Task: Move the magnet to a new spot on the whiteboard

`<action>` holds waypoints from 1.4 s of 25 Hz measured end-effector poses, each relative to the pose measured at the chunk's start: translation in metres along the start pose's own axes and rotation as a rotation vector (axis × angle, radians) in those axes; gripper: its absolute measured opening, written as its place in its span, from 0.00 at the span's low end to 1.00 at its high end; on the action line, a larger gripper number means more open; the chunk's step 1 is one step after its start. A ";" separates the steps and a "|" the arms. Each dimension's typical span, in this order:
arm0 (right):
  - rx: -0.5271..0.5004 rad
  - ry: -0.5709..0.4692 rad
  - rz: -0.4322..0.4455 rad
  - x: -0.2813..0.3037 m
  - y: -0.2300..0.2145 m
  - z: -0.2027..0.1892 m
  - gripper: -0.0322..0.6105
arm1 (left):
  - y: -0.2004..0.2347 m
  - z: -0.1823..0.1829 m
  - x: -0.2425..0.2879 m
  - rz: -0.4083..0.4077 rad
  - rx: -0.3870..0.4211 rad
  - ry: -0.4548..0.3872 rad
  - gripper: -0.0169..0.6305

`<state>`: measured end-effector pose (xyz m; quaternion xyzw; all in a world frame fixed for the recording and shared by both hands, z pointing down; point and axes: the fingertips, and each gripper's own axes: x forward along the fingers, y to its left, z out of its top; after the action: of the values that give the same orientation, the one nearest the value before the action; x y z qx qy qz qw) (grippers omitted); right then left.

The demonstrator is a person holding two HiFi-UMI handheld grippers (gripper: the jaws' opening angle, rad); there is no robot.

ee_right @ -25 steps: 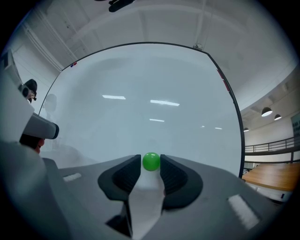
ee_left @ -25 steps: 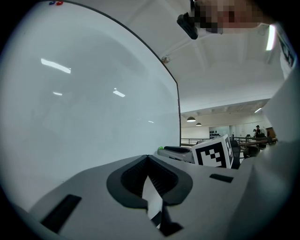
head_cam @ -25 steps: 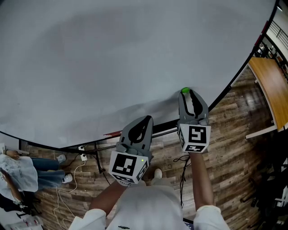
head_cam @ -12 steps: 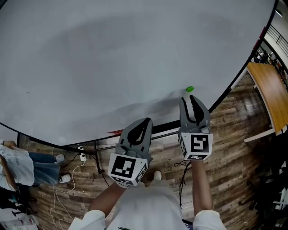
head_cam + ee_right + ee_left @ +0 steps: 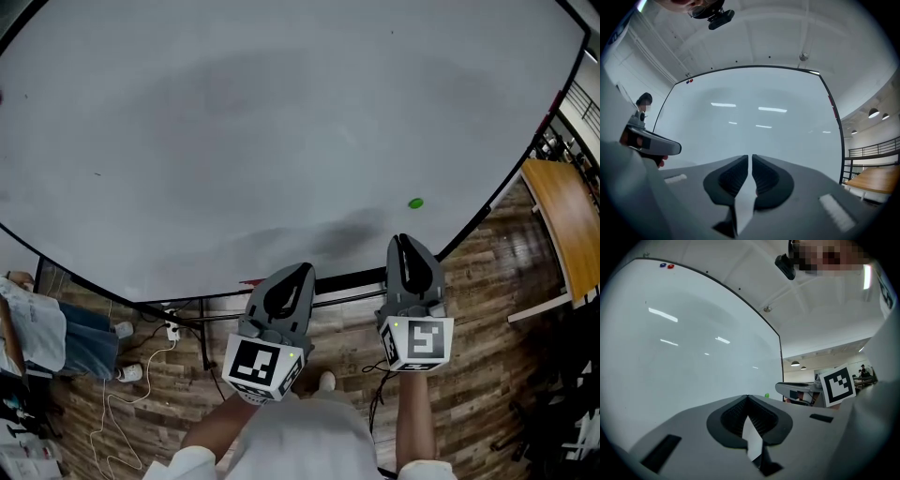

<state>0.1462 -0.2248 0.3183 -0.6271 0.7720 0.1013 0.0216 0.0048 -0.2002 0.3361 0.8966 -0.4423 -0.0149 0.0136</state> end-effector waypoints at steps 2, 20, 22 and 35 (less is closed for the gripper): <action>0.005 0.001 0.013 -0.004 0.010 0.003 0.08 | 0.006 0.002 -0.008 0.009 0.002 -0.004 0.04; 0.056 0.032 0.080 -0.023 0.067 0.002 0.07 | 0.037 0.008 -0.046 0.049 -0.007 -0.026 0.04; 0.055 0.036 0.085 -0.023 0.070 -0.002 0.07 | 0.040 0.007 -0.049 0.054 -0.006 -0.027 0.04; 0.062 0.025 0.113 -0.016 0.084 0.000 0.07 | 0.045 0.003 -0.055 0.053 -0.006 -0.015 0.04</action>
<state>0.0676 -0.1931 0.3317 -0.5828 0.8092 0.0704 0.0258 -0.0644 -0.1840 0.3353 0.8844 -0.4661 -0.0223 0.0132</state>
